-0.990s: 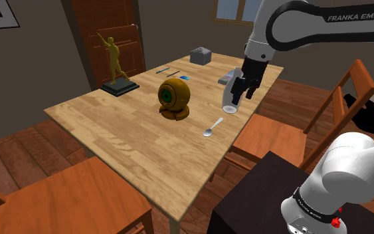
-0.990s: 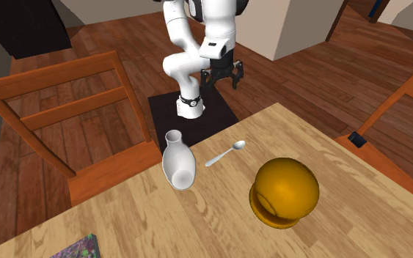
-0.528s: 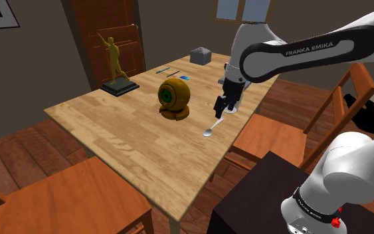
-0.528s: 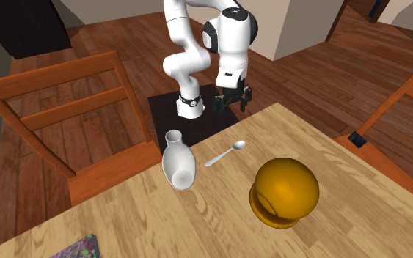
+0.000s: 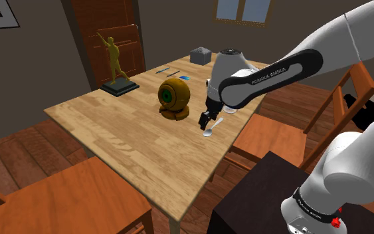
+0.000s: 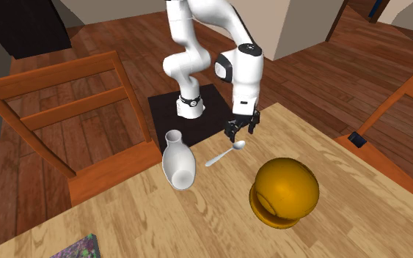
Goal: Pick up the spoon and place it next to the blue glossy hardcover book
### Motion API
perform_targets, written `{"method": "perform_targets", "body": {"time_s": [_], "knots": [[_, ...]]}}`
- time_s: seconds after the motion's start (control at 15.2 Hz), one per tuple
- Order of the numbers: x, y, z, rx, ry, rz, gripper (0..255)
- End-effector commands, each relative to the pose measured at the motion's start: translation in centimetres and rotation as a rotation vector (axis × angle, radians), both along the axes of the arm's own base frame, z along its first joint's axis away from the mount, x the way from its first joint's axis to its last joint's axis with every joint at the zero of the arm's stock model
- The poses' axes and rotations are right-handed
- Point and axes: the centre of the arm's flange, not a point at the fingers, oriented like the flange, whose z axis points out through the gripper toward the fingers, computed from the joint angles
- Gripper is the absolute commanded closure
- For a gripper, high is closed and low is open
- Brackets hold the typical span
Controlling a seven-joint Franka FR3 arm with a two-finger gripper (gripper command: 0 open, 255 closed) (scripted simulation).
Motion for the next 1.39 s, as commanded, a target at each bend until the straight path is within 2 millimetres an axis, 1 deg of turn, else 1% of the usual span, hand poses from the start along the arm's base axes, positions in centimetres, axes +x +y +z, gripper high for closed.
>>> {"method": "perform_targets", "body": {"time_s": [0.0,0.4,0.46,0.99,1.06,1.32], "knots": [[0.8,0.5,-1.3,-0.007,-0.012,0.017,0],[1.3,0.5,-4.4,-0.007,-0.012,0.017,0],[1.4,0.5,-5.2,-0.007,-0.012,0.017,0],[1.4,0.5,-5.2,-0.007,-0.011,0.017,0],[1.4,0.5,-5.2,-0.007,-0.011,0.017,255],[1.4,0.5,-5.2,-0.007,-0.011,0.017,255]]}}
